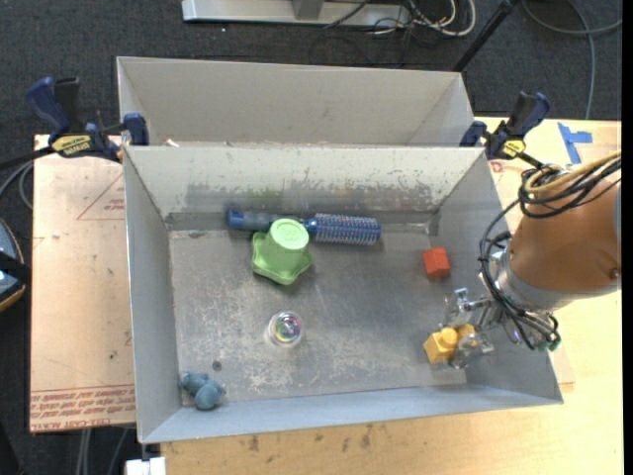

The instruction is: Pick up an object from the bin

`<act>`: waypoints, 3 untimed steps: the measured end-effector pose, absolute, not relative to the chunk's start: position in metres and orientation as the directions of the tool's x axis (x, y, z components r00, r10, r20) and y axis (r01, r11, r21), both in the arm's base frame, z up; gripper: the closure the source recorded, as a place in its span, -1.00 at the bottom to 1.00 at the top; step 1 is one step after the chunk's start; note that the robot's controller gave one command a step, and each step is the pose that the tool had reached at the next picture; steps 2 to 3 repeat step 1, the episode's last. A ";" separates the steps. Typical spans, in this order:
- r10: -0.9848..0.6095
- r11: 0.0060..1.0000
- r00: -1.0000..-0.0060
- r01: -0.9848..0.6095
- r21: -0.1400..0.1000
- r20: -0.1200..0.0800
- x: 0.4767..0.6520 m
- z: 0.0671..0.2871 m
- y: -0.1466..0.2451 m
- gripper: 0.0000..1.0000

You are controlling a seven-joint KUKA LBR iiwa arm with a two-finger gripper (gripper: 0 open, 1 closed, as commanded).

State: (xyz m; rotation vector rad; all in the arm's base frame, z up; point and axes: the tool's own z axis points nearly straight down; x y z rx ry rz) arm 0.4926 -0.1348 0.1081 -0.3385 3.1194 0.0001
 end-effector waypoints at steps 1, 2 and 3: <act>-0.214 0.977 -0.977 -0.214 -0.001 -0.005 0.494 0.148 -0.134 1.00; -0.214 0.977 -0.977 -0.214 -0.001 -0.005 0.494 0.148 -0.134 1.00; -0.214 0.977 -0.977 -0.214 -0.001 -0.005 0.494 0.148 -0.134 1.00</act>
Offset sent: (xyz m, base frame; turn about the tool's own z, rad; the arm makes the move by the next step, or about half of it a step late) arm 0.0001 0.0000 0.0381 0.0000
